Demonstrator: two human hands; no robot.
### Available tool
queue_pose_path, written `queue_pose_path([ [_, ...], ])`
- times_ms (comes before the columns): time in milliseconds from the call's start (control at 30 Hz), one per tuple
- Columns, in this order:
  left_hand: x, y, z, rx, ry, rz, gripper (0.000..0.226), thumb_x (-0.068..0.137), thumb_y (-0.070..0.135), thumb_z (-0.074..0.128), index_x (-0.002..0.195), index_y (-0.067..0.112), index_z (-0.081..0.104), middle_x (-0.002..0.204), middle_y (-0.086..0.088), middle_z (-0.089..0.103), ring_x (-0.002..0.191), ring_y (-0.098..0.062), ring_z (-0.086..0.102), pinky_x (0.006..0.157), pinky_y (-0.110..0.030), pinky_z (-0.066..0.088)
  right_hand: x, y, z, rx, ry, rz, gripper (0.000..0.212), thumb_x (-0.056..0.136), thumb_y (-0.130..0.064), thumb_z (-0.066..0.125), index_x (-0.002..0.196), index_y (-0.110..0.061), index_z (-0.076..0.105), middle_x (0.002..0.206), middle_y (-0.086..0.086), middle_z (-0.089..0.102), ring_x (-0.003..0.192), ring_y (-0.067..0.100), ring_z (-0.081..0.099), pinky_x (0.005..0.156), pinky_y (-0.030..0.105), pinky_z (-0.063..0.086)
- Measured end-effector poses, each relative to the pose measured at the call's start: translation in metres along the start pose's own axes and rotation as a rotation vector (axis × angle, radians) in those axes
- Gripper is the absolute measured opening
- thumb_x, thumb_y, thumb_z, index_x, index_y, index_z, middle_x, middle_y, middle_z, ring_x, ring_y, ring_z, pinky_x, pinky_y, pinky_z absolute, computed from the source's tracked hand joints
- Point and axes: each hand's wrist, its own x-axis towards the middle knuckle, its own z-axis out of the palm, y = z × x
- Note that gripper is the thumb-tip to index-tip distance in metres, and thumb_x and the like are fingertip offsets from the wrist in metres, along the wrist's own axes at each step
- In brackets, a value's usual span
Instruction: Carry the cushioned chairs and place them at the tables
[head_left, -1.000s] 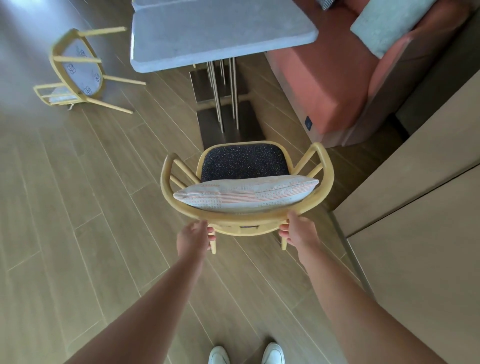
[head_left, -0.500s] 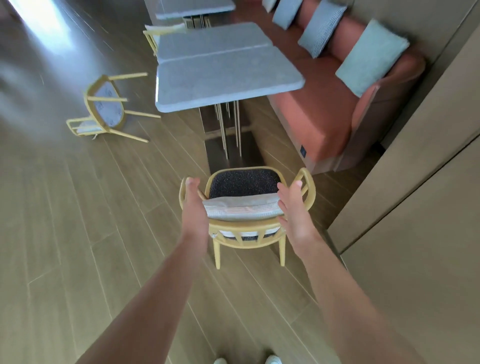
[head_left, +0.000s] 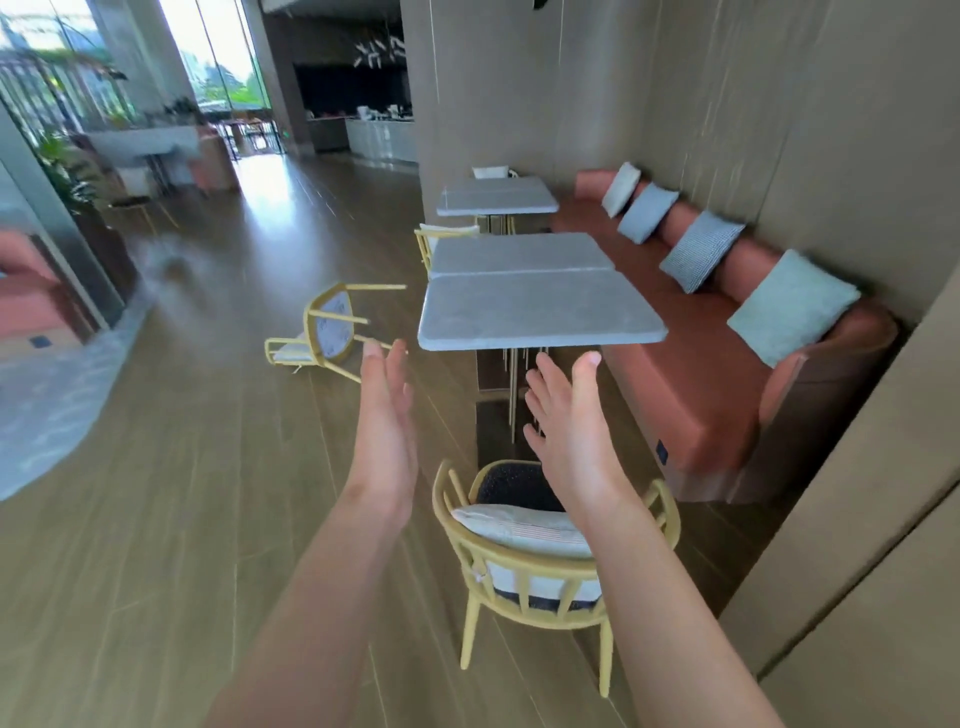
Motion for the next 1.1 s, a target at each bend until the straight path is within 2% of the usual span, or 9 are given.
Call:
queue_pose_path([
  [100, -0.001, 0.02, -0.024, -0.014, 0.017, 0.043, 0.075, 0.09, 0.081, 0.018, 0.156, 0.047, 0.028, 0.166, 0.016, 0.019, 0.152, -0.004, 0.019, 0.125, -0.046, 0.003, 0.0, -0.004, 0.029, -0.079, 0.009, -0.082, 0.071, 0.097, -0.07, 0.026, 0.157, -0.032, 0.027, 0.162, -0.009, 0.032, 0.148, 0.007, 0.029, 0.123, 0.037, 0.02],
  [167, -0.003, 0.028, -0.041, -0.041, 0.034, 0.062, 0.075, 0.092, 0.079, 0.02, 0.157, 0.042, 0.029, 0.166, 0.013, 0.025, 0.151, -0.006, 0.024, 0.126, -0.048, 0.006, 0.002, -0.004, 0.044, -0.084, 0.055, -0.155, 0.058, 0.101, -0.056, 0.035, 0.154, -0.031, 0.036, 0.154, -0.012, 0.043, 0.142, 0.004, 0.038, 0.119, 0.033, 0.028],
  [333, -0.001, 0.04, -0.092, -0.048, 0.04, 0.118, 0.085, 0.081, 0.081, 0.024, 0.156, 0.042, 0.032, 0.163, 0.015, 0.032, 0.148, -0.003, 0.03, 0.125, -0.044, 0.01, 0.014, 0.003, 0.093, -0.121, 0.051, -0.217, 0.058, 0.095, -0.05, 0.041, 0.15, -0.03, 0.042, 0.146, -0.015, 0.05, 0.135, -0.001, 0.045, 0.115, 0.029, 0.035],
  [533, 0.028, 0.055, -0.175, -0.029, 0.06, 0.135, 0.084, 0.082, 0.081, 0.022, 0.155, 0.042, 0.034, 0.162, 0.018, 0.033, 0.148, -0.001, 0.029, 0.126, -0.046, 0.008, 0.044, 0.037, 0.17, -0.158, 0.055, -0.172, 0.045, 0.102, -0.045, 0.042, 0.144, -0.031, 0.05, 0.145, -0.012, 0.054, 0.133, 0.002, 0.049, 0.117, 0.034, 0.036],
  [600, 0.041, 0.063, -0.207, -0.024, 0.062, 0.127, 0.084, 0.083, 0.081, 0.021, 0.155, 0.042, 0.035, 0.162, 0.018, 0.032, 0.148, 0.0, 0.029, 0.126, -0.046, 0.008, 0.056, 0.049, 0.2, -0.164, 0.047, -0.141, 0.046, 0.096, -0.052, 0.045, 0.138, -0.034, 0.054, 0.142, -0.013, 0.057, 0.131, 0.0, 0.05, 0.118, 0.036, 0.035],
  [700, 0.063, 0.073, -0.252, -0.016, 0.052, 0.12, 0.084, 0.083, 0.08, 0.02, 0.155, 0.041, 0.035, 0.162, 0.018, 0.033, 0.148, -0.001, 0.029, 0.126, -0.046, 0.008, 0.075, 0.065, 0.246, -0.168, 0.024, -0.1, 0.065, 0.086, -0.062, 0.043, 0.144, -0.034, 0.05, 0.143, -0.015, 0.056, 0.133, 0.0, 0.047, 0.12, 0.038, 0.03],
  [800, 0.082, 0.08, -0.289, -0.009, 0.048, 0.11, 0.084, 0.082, 0.08, 0.02, 0.155, 0.041, 0.035, 0.162, 0.019, 0.033, 0.148, -0.001, 0.03, 0.126, -0.046, 0.009, 0.096, 0.081, 0.285, -0.168, 0.007, -0.082, 0.067, 0.085, -0.063, 0.04, 0.145, -0.034, 0.047, 0.146, -0.014, 0.053, 0.135, 0.002, 0.045, 0.121, 0.039, 0.029],
  [967, 0.101, 0.089, -0.34, 0.003, 0.066, 0.102, 0.082, 0.084, 0.079, 0.02, 0.155, 0.042, 0.034, 0.161, 0.019, 0.033, 0.147, -0.001, 0.03, 0.126, -0.043, 0.01, 0.121, 0.107, 0.342, -0.189, -0.005, -0.069, 0.056, 0.101, -0.056, 0.033, 0.151, -0.031, 0.038, 0.15, -0.01, 0.05, 0.137, 0.004, 0.044, 0.12, 0.039, 0.03],
  [1100, 0.116, 0.094, -0.375, 0.021, 0.113, 0.115, 0.079, 0.086, 0.079, 0.017, 0.154, 0.043, 0.035, 0.157, 0.024, 0.038, 0.145, 0.002, 0.032, 0.125, -0.042, 0.011, 0.143, 0.121, 0.377, -0.194, -0.033, -0.049, 0.057, 0.105, -0.053, 0.03, 0.156, -0.027, 0.031, 0.15, -0.009, 0.05, 0.139, 0.006, 0.043, 0.12, 0.038, 0.03],
])
